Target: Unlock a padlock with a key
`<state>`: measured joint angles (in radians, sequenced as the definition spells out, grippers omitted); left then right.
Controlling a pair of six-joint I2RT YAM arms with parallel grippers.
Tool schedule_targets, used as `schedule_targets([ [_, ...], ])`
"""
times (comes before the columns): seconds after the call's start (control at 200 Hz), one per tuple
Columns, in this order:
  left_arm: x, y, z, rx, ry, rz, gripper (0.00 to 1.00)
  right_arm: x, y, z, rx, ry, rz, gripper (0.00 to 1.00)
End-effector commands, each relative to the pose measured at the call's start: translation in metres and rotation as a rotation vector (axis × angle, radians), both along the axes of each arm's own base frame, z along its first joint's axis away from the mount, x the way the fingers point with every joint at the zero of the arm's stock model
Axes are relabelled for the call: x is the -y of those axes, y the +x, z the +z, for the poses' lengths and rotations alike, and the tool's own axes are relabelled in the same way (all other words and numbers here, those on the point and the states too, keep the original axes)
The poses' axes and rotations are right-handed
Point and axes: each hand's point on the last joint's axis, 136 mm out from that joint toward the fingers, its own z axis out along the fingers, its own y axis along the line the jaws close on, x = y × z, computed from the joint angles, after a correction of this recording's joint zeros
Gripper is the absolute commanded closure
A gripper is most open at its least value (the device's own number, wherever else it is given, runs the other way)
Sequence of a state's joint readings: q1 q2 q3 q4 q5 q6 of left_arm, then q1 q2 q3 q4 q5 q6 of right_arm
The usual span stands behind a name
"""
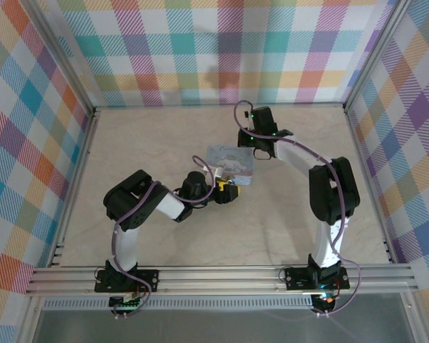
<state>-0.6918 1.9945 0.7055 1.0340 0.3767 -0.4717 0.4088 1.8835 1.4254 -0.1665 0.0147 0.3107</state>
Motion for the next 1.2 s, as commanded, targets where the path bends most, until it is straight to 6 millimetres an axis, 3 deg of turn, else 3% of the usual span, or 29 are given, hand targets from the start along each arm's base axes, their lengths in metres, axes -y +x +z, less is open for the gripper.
schedule_targets([
  [0.0,0.003,-0.004,-0.001,-0.010,0.005,-0.008,0.30,0.029,-0.007,0.009,0.010,-0.039,-0.095,1.00],
  [0.21,0.005,-0.004,-0.002,-0.023,-0.004,-0.012,0.30,0.054,-0.021,-0.019,-0.049,-0.099,-0.169,1.00],
  [0.52,0.010,-0.002,-0.002,-0.036,-0.019,-0.024,0.29,0.043,-0.043,-0.058,-0.147,-0.023,-0.150,1.00],
  [0.935,0.017,-0.002,-0.003,-0.055,-0.042,-0.031,0.28,0.021,-0.065,-0.071,-0.172,0.014,-0.097,1.00],
  [1.1,0.013,0.001,-0.007,-0.065,-0.051,0.006,0.25,0.021,-0.068,-0.075,-0.179,0.015,-0.099,1.00],
  [1.195,0.010,0.000,-0.007,-0.067,-0.066,0.017,0.28,0.023,-0.070,-0.075,-0.178,0.014,-0.103,1.00],
])
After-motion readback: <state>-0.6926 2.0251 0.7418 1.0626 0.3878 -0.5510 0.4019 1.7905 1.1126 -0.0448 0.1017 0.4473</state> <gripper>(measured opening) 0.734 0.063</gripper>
